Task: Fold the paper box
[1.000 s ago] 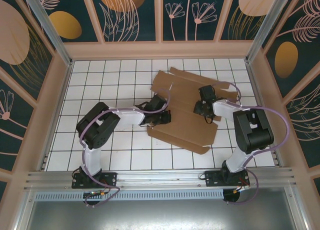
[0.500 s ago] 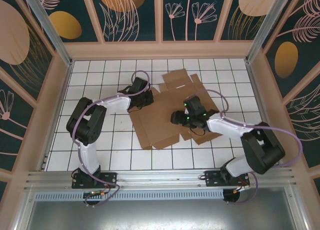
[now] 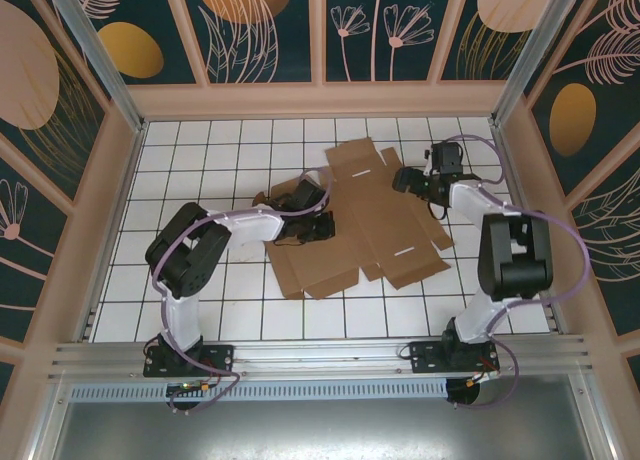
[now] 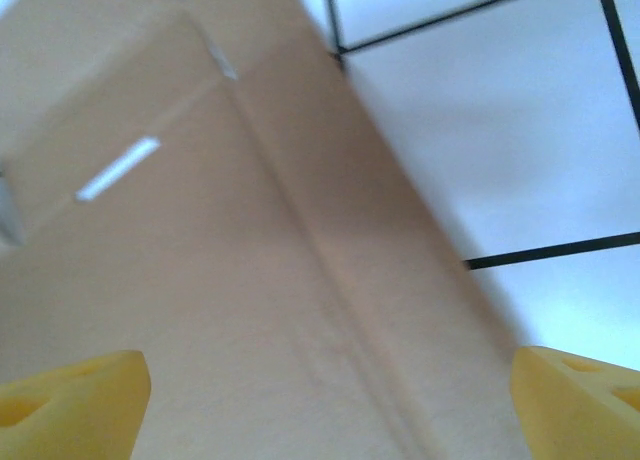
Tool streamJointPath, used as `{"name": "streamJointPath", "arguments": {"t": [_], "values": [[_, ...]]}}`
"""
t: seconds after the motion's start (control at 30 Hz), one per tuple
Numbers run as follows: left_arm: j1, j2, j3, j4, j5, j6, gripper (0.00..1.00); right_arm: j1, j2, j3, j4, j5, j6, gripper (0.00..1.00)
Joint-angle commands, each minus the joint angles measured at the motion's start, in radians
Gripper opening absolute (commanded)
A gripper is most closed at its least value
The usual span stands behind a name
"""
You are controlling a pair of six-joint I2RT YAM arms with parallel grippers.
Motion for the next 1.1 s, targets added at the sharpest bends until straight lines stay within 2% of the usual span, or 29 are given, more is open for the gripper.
{"name": "streamJointPath", "arguments": {"t": [0.0, 0.13, 0.2, 0.37, 0.5, 0.6, 0.7, 0.8, 0.9, 1.07], "values": [[0.067, -0.018, -0.07, -0.006, -0.014, -0.027, 0.07, -0.038, 0.036, 0.05, -0.077, -0.058, -0.07, 0.96], [0.148, -0.07, -0.201, 0.037, 0.006, -0.043, 0.07, -0.062, 0.044, 0.038, -0.083, -0.097, -0.059, 0.99], [0.151, -0.083, -0.214, 0.032, -0.011, -0.041, 0.07, -0.06, 0.038, 0.016, -0.083, -0.111, -0.05, 0.99], [0.151, -0.071, -0.205, 0.032, -0.013, -0.038, 0.07, -0.028, -0.005, -0.081, -0.019, -0.266, -0.014, 0.99], [0.152, -0.075, -0.214, 0.028, -0.027, -0.036, 0.06, -0.005, -0.028, -0.128, -0.011, -0.24, -0.007, 0.97], [0.153, -0.095, -0.233, 0.03, -0.063, -0.036, 0.06, -0.01, -0.054, -0.185, 0.039, -0.287, 0.022, 0.94], [0.155, -0.092, -0.228, 0.027, -0.063, -0.035, 0.05, 0.002, -0.064, -0.215, 0.065, -0.314, 0.034, 0.83], [0.156, -0.093, -0.225, 0.024, -0.067, -0.033, 0.05, 0.024, -0.092, -0.225, 0.059, -0.258, 0.028, 0.61], [0.155, -0.101, -0.225, 0.022, -0.065, -0.031, 0.05, 0.064, -0.112, -0.202, 0.016, -0.132, -0.002, 0.4], [0.155, -0.11, -0.222, 0.02, -0.065, -0.027, 0.04, 0.173, -0.118, -0.132, -0.068, 0.164, -0.08, 0.25]]}}
